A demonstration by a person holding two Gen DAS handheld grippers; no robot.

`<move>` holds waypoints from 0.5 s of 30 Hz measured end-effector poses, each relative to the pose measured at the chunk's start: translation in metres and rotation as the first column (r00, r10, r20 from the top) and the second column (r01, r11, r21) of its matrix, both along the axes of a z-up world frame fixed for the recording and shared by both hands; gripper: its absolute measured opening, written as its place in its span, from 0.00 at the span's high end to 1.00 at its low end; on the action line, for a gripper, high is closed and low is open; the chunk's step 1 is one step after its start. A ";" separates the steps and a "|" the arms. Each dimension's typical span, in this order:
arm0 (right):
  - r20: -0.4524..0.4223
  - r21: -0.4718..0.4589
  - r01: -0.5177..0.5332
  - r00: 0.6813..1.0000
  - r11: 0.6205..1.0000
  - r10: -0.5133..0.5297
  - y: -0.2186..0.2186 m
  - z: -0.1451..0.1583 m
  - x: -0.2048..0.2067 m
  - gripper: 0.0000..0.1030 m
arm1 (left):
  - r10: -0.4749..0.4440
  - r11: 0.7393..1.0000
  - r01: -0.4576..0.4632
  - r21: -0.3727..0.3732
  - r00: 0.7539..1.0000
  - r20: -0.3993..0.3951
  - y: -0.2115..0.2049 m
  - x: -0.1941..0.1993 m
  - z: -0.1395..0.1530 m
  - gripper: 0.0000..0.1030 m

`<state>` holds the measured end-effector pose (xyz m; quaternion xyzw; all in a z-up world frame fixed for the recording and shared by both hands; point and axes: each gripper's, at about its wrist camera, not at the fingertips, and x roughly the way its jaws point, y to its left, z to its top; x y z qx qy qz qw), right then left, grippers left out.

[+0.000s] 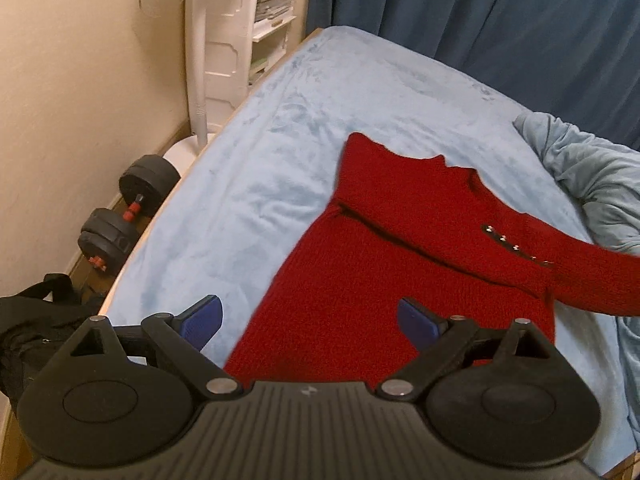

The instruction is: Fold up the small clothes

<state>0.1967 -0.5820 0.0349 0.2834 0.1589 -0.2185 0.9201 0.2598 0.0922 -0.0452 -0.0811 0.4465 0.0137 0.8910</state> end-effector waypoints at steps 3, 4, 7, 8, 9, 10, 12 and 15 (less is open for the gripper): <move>-0.147 -0.043 0.069 0.986 0.997 -0.074 -0.011 -0.032 0.011 0.94 | -0.007 1.000 0.007 -0.002 1.000 -0.010 -0.004 -0.002 0.000 0.06; -0.197 -0.049 0.078 0.977 0.996 -0.086 -0.013 -0.050 0.018 0.94 | -0.008 1.000 0.008 -0.004 1.000 -0.014 -0.004 0.000 -0.002 0.06; -0.340 0.008 0.103 0.936 0.995 -0.094 -0.019 -0.100 0.038 0.94 | 0.000 1.000 0.000 -0.012 1.000 -0.026 0.000 0.002 -0.005 0.06; -0.364 0.018 0.112 0.926 0.994 -0.098 -0.015 -0.110 0.041 0.94 | 0.003 1.000 -0.003 -0.016 1.000 -0.027 0.002 0.002 -0.005 0.06; -0.383 0.001 0.101 0.919 0.995 -0.093 -0.009 -0.117 0.052 0.94 | 0.006 1.000 -0.007 -0.019 1.000 -0.027 0.005 0.003 -0.006 0.06; -0.387 -0.016 0.079 0.919 0.997 -0.079 -0.002 -0.116 0.061 0.94 | 0.012 1.000 -0.012 -0.021 1.000 -0.029 0.008 0.004 -0.007 0.06; -0.379 -0.045 0.004 0.925 0.999 -0.021 0.021 -0.104 0.089 0.94 | 0.024 0.999 -0.025 -0.028 0.999 -0.032 0.016 0.005 -0.011 0.06; -0.351 -0.103 -0.159 0.930 0.982 0.113 0.084 -0.073 0.139 0.94 | 0.048 0.998 -0.050 -0.031 0.998 -0.046 0.029 0.008 -0.017 0.06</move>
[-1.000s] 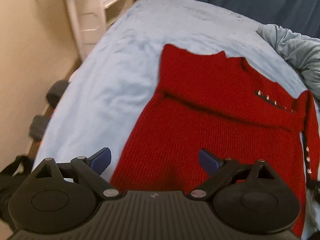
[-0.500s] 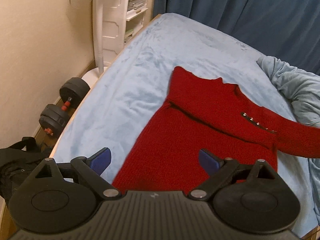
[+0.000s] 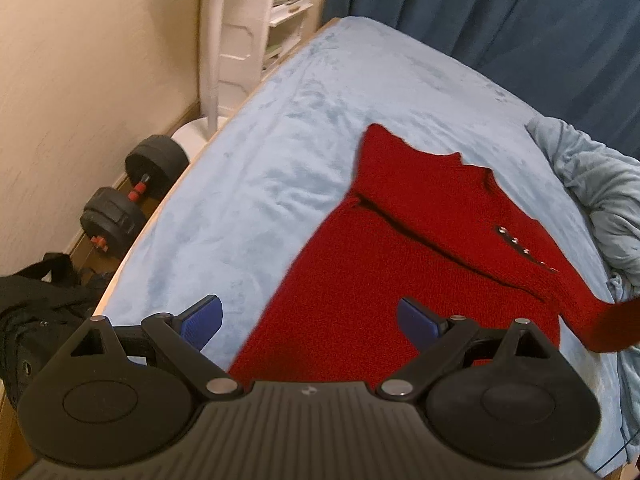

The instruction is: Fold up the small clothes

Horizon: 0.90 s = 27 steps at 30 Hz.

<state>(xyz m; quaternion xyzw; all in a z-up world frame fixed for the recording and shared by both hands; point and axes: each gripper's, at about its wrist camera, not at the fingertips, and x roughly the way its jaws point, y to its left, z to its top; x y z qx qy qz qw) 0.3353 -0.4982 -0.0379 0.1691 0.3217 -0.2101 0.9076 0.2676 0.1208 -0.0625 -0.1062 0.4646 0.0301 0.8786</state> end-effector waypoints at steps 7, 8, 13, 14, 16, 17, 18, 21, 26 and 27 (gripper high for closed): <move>0.064 0.040 -0.432 0.901 0.901 0.429 0.228 0.029 0.128 0.94 | 0.032 0.999 -0.031 0.035 0.999 -0.027 0.027 0.001 -0.010 0.06; 0.074 0.069 -0.472 0.881 0.879 0.468 0.257 0.025 0.141 0.94 | 0.030 0.999 -0.029 0.040 0.999 -0.027 0.029 0.000 -0.009 0.06; 0.057 0.298 -0.521 0.846 0.800 0.530 0.361 -0.013 0.172 0.40 | 0.026 0.996 -0.022 0.084 0.999 -0.040 0.035 -0.008 -0.016 0.06; 0.051 0.304 -0.486 0.867 0.819 0.496 0.362 -0.022 0.161 0.40 | 0.025 0.996 -0.021 0.082 0.999 -0.048 0.036 -0.010 -0.020 0.06; 0.059 0.349 -0.509 0.850 0.787 0.523 0.352 -0.044 0.118 0.40 | 0.018 0.998 -0.014 0.062 0.998 -0.063 0.037 -0.015 -0.027 0.06; 0.053 0.354 -0.527 0.836 0.773 0.546 0.344 -0.053 0.093 0.40 | 0.011 0.999 -0.007 0.054 0.997 -0.071 0.036 -0.017 -0.031 0.06; 0.038 0.336 -0.536 0.829 0.774 0.558 0.337 -0.061 0.062 0.40 | 0.004 0.999 0.000 0.052 0.997 -0.078 0.034 -0.020 -0.035 0.06; -0.006 0.223 -0.548 0.826 0.806 0.563 0.306 -0.069 -0.042 0.40 | -0.012 0.998 0.018 0.061 0.995 -0.102 0.022 -0.032 -0.043 0.06; -0.085 -0.013 -0.519 0.852 0.855 0.516 0.278 -0.053 -0.186 0.37 | -0.066 0.997 0.069 0.042 0.996 -0.066 -0.009 -0.065 -0.031 0.06; -0.084 -0.037 -0.508 0.860 0.860 0.504 0.276 -0.047 -0.205 0.33 | -0.080 0.996 0.083 0.042 0.995 -0.057 -0.017 -0.071 -0.027 0.06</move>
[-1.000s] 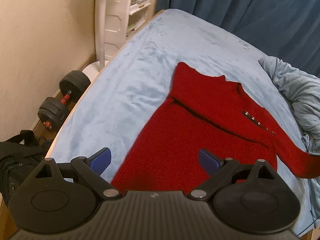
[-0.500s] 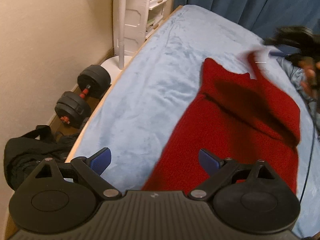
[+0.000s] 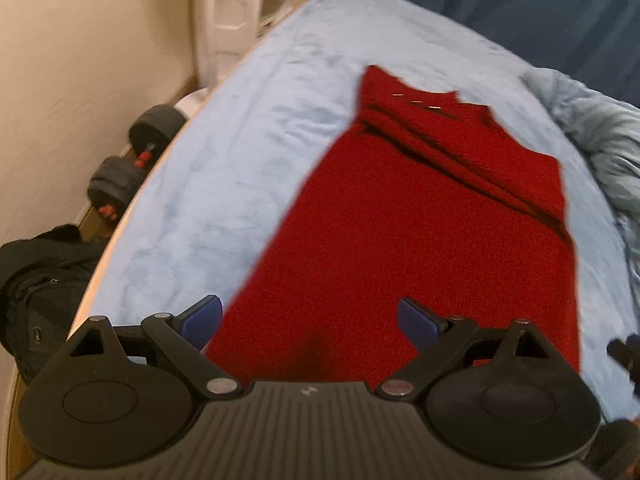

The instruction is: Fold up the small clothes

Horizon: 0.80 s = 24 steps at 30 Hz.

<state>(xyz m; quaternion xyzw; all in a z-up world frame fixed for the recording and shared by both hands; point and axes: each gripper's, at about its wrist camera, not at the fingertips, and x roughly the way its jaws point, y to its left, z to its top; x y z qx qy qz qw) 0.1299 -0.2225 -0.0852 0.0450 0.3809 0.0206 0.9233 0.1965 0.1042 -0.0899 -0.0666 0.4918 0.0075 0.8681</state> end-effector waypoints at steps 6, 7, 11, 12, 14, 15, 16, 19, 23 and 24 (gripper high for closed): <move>0.085 -0.012 0.050 0.995 0.999 -0.049 0.002 0.023 -0.072 0.26 | -0.135 0.991 0.134 0.017 0.989 0.062 -0.054 -0.060 0.028 0.06; 0.102 -0.002 0.044 0.994 0.999 -0.044 0.003 0.026 -0.079 0.24 | -0.154 0.988 0.152 0.020 0.985 0.079 -0.061 -0.071 0.033 0.06; 0.135 0.026 0.046 0.990 0.999 -0.050 0.008 0.041 -0.114 0.24 | -0.187 0.982 0.185 0.030 0.974 0.131 -0.076 -0.116 0.043 0.06; 0.140 0.038 0.045 0.989 0.998 -0.049 0.010 0.042 -0.125 0.24 | -0.190 0.982 0.186 0.037 0.973 0.134 -0.077 -0.125 0.044 0.06; 0.147 0.057 0.051 0.987 0.997 -0.059 0.015 0.043 -0.137 0.24 | -0.193 0.981 0.188 0.048 0.972 0.137 -0.078 -0.138 0.044 0.06; 0.151 0.061 0.052 0.987 0.997 -0.060 0.017 0.044 -0.145 0.24 | -0.196 0.980 0.190 0.053 0.971 0.137 -0.079 -0.144 0.044 0.06; 0.159 0.061 0.048 0.986 0.997 -0.058 0.021 0.046 -0.153 0.24 | -0.199 0.980 0.193 0.059 0.971 0.134 -0.080 -0.149 0.044 0.06; 0.202 0.010 0.021 0.979 1.000 -0.023 0.030 0.051 -0.171 0.23 | -0.211 0.976 0.203 0.072 0.969 0.129 -0.083 -0.161 0.043 0.06; 0.231 -0.024 0.010 0.973 1.000 -0.004 0.037 0.057 -0.178 0.22 | -0.213 0.976 0.204 0.075 0.968 0.134 -0.082 -0.169 0.044 0.06; 0.233 -0.028 0.008 0.972 1.000 -0.001 0.038 0.057 -0.180 0.22 | -0.212 0.976 0.203 0.077 0.968 0.136 -0.082 -0.171 0.045 0.06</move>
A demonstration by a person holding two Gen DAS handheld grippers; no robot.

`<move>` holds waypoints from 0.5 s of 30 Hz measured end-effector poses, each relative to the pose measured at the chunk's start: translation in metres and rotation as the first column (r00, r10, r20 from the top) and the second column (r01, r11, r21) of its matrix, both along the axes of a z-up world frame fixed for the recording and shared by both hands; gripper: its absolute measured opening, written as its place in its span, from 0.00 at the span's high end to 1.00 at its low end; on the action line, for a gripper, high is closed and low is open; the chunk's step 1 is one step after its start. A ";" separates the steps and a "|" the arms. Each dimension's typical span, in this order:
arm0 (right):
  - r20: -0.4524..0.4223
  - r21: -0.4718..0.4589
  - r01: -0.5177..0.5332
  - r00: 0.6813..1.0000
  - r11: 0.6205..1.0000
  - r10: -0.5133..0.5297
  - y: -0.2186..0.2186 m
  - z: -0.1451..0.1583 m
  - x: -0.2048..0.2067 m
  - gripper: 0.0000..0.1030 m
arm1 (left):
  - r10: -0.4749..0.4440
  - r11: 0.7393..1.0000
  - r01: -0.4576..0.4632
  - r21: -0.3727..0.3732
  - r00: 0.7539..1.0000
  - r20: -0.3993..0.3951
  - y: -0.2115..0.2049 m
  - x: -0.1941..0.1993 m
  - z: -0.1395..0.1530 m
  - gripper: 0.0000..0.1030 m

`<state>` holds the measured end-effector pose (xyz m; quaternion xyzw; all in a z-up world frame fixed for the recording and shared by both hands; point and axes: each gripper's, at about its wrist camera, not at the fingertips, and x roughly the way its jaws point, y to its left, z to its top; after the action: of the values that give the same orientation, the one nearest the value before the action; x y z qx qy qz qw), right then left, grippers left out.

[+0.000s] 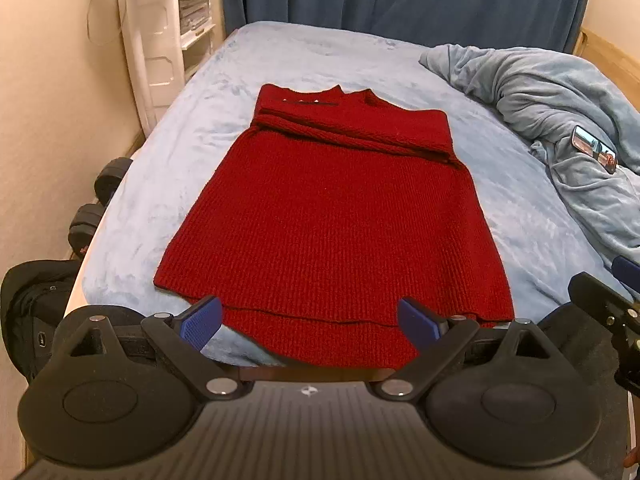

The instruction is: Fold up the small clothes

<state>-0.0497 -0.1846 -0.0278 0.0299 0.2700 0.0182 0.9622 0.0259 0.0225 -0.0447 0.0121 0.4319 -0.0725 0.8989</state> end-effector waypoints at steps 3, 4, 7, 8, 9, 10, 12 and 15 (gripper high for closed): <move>-0.003 -0.013 -0.010 1.000 1.000 0.010 0.005 0.000 -0.001 0.22 | 0.005 1.000 -0.005 0.011 1.000 -0.004 -0.001 -0.005 0.002 0.06; -0.002 -0.016 -0.011 1.000 1.000 0.011 0.006 0.001 -0.002 0.22 | 0.006 1.000 -0.006 0.016 1.000 -0.007 -0.001 -0.007 0.002 0.06; 0.006 -0.020 -0.017 1.000 1.000 0.017 0.008 0.003 -0.003 0.22 | 0.011 0.999 -0.010 0.035 1.000 -0.017 -0.002 -0.009 0.002 0.06; 0.004 -0.019 -0.017 1.000 1.000 0.017 0.008 0.003 -0.003 0.22 | 0.015 0.999 -0.014 0.040 1.000 -0.020 -0.002 -0.010 0.001 0.06; 0.001 -0.018 -0.017 1.000 1.000 0.017 0.009 0.003 -0.003 0.22 | 0.017 0.999 -0.016 0.042 1.000 -0.023 -0.001 -0.011 0.001 0.06; -0.002 -0.017 -0.017 1.000 1.000 0.017 0.009 0.002 -0.003 0.22 | 0.018 0.999 -0.016 0.041 0.999 -0.028 0.000 -0.012 0.000 0.06; -0.010 -0.011 -0.018 1.000 1.000 0.017 0.008 0.001 -0.002 0.22 | 0.017 0.999 -0.015 0.044 0.999 -0.033 0.000 -0.013 -0.002 0.06; -0.032 -0.011 -0.015 0.999 1.000 0.015 0.007 -0.001 0.002 0.22 | 0.009 0.998 -0.007 0.058 0.999 -0.035 -0.002 -0.012 -0.004 0.06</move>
<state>-0.0478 -0.1779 -0.0292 0.0230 0.2858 0.0235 0.9577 0.0142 0.0205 -0.0485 0.0352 0.4497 -0.0566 0.8907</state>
